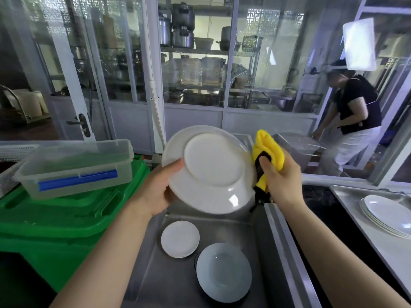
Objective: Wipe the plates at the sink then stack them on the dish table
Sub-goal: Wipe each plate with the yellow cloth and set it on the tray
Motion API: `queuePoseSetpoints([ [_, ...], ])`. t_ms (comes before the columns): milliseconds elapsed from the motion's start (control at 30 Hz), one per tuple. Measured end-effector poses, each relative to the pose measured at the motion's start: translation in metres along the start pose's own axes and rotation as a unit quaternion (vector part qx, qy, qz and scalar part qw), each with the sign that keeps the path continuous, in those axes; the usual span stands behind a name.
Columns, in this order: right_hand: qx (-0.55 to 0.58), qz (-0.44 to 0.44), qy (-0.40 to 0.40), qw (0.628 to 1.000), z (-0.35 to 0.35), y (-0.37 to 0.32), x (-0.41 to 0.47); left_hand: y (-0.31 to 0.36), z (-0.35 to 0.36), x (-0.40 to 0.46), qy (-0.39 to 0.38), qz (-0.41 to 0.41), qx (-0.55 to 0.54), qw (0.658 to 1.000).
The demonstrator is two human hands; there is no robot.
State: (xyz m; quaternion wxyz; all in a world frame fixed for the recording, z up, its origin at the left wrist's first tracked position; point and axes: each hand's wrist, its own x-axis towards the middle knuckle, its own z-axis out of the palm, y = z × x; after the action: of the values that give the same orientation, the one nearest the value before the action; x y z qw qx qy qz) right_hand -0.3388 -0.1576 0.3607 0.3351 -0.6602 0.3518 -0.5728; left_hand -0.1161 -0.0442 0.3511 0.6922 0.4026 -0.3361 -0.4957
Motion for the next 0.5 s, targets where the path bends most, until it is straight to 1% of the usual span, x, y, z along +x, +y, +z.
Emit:
queuePoseSetpoints([
  [33,-0.049,-0.045,-0.024,0.997,0.002,0.001,-0.005,-0.003,0.005,0.002,0.016,0.021,-0.013,1.000],
  [100,-0.144,-0.135,-0.057,0.979,0.011,0.006,-0.019,-0.010,0.017,0.005,0.059,0.067,-0.027,0.996],
  [167,-0.196,-0.170,-0.067,0.963,0.022,0.009,-0.036,-0.019,0.028,0.008,0.082,0.105,-0.034,0.990],
  [267,-0.216,-0.206,-0.075,0.951,0.036,0.004,-0.056,-0.032,0.042,0.009,0.111,0.126,-0.058,0.984],
  [400,-0.261,-0.291,-0.104,0.915,0.043,-0.004,-0.067,-0.045,0.054,0.008,0.156,0.121,-0.077,0.977],
  [500,-0.274,-0.350,-0.107,0.889,0.034,0.003,-0.063,-0.048,0.056,0.004,0.160,0.108,-0.085,0.978],
])
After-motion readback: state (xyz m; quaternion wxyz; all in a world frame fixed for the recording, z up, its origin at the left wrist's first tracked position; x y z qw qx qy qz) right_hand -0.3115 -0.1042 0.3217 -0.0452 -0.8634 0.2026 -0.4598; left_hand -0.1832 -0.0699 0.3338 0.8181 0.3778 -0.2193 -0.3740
